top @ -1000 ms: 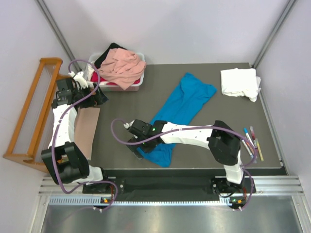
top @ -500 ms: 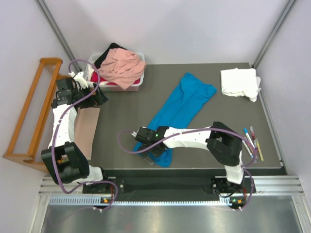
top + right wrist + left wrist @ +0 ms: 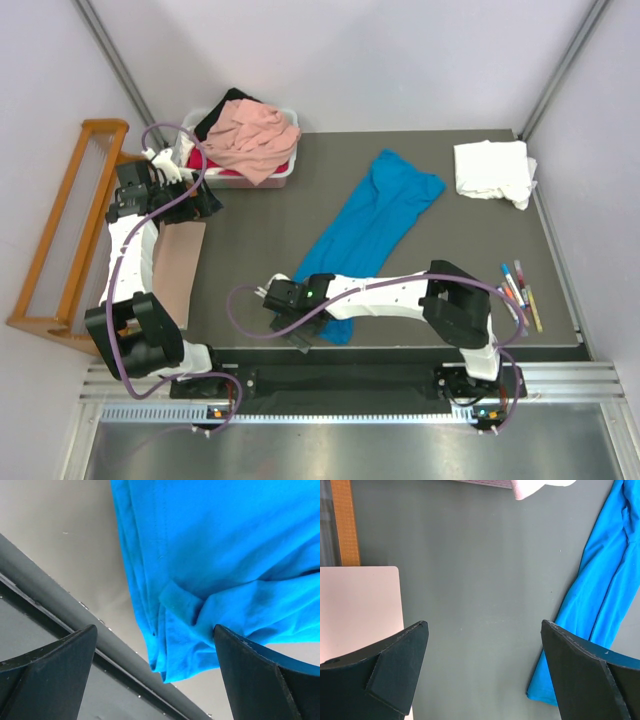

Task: Fold and stack the t-shirts
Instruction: Fold the tshirt

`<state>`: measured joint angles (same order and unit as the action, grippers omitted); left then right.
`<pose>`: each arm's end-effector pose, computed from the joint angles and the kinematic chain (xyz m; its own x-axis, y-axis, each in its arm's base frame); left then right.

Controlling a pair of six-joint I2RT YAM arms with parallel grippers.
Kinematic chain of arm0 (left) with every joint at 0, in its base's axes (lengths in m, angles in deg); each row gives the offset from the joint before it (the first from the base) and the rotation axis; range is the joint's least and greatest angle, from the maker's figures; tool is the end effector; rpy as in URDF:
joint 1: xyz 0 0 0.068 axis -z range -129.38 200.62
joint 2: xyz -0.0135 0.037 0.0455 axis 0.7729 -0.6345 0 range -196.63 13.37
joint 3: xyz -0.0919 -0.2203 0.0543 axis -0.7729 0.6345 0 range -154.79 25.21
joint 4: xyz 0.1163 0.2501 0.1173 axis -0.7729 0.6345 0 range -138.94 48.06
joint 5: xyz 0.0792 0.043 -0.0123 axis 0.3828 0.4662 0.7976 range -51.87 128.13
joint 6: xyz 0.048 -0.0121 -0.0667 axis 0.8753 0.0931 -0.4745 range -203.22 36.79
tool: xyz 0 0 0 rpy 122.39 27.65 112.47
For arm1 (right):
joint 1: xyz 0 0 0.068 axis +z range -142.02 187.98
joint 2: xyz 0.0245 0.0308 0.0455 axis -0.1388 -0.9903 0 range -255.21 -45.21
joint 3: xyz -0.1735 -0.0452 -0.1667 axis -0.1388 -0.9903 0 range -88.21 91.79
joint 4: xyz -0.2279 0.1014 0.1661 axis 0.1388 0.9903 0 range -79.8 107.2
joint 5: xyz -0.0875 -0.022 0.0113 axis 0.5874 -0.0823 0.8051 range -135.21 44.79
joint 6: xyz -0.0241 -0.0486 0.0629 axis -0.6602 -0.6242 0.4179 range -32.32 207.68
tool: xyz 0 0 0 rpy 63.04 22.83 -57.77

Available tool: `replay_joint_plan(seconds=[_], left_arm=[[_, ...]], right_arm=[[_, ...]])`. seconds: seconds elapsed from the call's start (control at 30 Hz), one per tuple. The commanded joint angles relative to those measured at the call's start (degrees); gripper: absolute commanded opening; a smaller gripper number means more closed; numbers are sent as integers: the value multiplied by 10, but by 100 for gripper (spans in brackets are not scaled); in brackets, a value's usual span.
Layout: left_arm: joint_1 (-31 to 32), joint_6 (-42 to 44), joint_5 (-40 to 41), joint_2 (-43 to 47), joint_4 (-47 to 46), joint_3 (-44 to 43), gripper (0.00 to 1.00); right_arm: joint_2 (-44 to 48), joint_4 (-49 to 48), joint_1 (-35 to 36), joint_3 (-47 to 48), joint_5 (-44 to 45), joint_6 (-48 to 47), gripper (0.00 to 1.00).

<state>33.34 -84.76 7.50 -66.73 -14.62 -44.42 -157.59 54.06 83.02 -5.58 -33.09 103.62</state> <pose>0.3625 0.0741 0.2560 -0.6749 -0.2341 -0.6998 0.0716 0.9231 -0.3779 0.1253 0.4095 0.1021 -0.4934 -0.8062 -0.3266 -0.8255 0.5523 -0.1163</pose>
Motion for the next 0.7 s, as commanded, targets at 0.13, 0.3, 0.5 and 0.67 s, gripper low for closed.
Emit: replay_joint_plan(seconds=[0.13, 0.3, 0.5, 0.67], left_arm=[[-4, 9, -7, 18, 0, -14, 99], [-4, 11, -1, 22, 0, -10, 99], [-4, 12, -1, 24, 0, -10, 99], [-5, 12, 0, 24, 0, -6, 99]], right_arm=[[-13, -9, 8, 23, -3, 9, 100], [-40, -12, 5, 42, 0, 0, 96], [-69, -34, -4, 58, -16, -9, 96], [-87, -53, -16, 62, -17, -29, 91]])
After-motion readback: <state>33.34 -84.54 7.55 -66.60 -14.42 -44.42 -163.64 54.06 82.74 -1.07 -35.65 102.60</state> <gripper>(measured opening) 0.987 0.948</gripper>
